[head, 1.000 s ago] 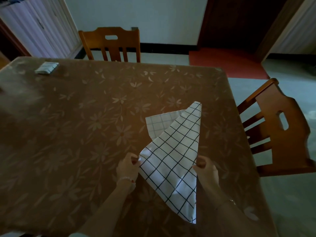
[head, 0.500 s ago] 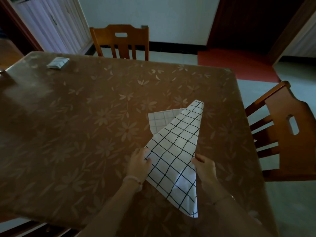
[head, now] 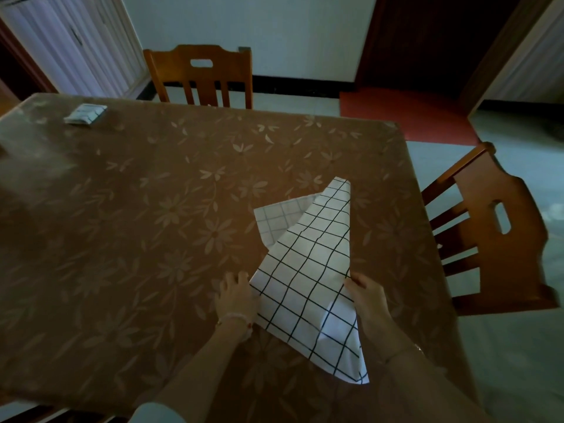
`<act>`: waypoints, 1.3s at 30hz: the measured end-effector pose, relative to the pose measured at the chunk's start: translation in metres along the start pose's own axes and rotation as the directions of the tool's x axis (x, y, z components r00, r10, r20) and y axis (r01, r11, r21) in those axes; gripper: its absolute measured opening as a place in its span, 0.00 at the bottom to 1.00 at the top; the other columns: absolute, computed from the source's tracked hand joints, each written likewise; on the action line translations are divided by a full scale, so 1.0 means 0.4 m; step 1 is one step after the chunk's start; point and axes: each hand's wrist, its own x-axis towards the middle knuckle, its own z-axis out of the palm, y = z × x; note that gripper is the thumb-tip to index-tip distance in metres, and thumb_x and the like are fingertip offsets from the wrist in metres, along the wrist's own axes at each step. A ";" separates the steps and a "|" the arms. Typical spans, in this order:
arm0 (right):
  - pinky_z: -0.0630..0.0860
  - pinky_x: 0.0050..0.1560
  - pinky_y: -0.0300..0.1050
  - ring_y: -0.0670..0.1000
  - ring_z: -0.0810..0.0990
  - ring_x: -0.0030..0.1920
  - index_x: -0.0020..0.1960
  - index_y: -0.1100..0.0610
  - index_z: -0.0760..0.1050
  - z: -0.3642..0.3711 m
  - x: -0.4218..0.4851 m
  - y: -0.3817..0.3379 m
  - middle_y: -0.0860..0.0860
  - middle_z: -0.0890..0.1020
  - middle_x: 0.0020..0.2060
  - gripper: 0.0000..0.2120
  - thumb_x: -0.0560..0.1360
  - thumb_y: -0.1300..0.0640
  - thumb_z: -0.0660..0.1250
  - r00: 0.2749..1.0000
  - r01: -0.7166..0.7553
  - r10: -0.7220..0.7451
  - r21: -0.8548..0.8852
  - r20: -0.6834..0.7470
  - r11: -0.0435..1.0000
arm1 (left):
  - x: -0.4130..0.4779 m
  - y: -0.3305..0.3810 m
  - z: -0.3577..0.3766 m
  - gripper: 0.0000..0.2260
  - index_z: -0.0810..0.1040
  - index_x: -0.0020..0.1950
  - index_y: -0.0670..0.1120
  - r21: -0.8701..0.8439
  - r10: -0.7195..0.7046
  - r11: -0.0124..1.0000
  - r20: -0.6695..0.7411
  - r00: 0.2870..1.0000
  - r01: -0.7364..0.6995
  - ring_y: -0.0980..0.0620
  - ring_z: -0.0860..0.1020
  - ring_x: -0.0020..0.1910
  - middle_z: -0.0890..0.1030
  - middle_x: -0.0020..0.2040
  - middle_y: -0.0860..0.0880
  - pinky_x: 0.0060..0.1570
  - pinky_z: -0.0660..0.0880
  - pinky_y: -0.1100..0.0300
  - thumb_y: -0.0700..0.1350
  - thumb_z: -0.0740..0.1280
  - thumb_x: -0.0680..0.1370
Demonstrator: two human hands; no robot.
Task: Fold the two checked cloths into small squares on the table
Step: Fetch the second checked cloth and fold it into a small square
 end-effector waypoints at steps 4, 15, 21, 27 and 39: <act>0.59 0.25 0.37 0.47 0.62 0.27 0.36 0.60 0.73 0.005 0.009 0.023 0.52 0.66 0.26 0.10 0.76 0.60 0.63 1.000 0.007 -0.007 -0.014 0.002 1.000 | -0.003 -0.003 0.007 0.08 0.70 0.53 0.47 -0.106 -0.037 0.994 -0.027 0.999 0.033 0.46 0.73 0.52 0.75 0.53 0.47 0.53 0.71 0.51 0.45 0.62 0.74; 0.64 0.59 0.41 0.45 0.67 0.63 0.67 0.52 0.67 0.024 -0.081 -0.025 0.46 0.71 0.61 0.26 0.71 0.52 0.71 0.889 0.454 -0.453 -0.252 0.067 0.855 | -0.015 0.026 -0.070 0.07 0.76 0.43 0.40 -0.683 -0.014 0.729 0.051 0.999 0.045 0.50 0.72 0.35 0.76 0.38 0.45 0.35 0.69 0.57 0.44 0.69 0.71; 0.66 0.60 0.39 0.48 0.68 0.62 0.65 0.58 0.68 0.103 -0.160 -0.025 0.51 0.72 0.60 0.40 0.61 0.34 0.66 0.819 0.574 -0.549 -0.247 0.168 0.781 | -0.060 0.128 -0.127 0.05 0.78 0.36 0.44 -0.818 0.090 0.575 0.051 0.995 -0.010 0.56 0.75 0.32 0.78 0.32 0.49 0.31 0.72 0.69 0.41 0.73 0.69; 0.65 0.45 0.25 0.42 0.75 0.48 0.49 0.52 0.73 0.101 -0.197 -0.015 0.43 0.77 0.45 0.11 0.71 0.49 0.70 0.864 0.487 -0.504 -0.228 -0.018 0.843 | -0.083 0.160 -0.134 0.13 0.73 0.29 0.42 -0.811 0.218 0.571 -0.005 0.976 -0.132 0.59 0.69 0.24 0.71 0.25 0.51 0.27 0.66 0.71 0.42 0.72 0.70; 0.69 0.33 0.41 0.47 0.74 0.31 0.44 0.57 0.78 -0.059 -0.149 0.006 0.48 0.76 0.30 0.06 0.73 0.53 0.69 0.962 0.146 -0.101 0.166 -0.256 0.975 | -0.132 0.093 0.007 0.16 0.69 0.67 0.50 -0.020 0.660 0.749 0.099 0.744 -0.662 0.54 0.64 0.68 0.70 0.67 0.53 0.66 0.59 0.60 0.46 0.54 0.80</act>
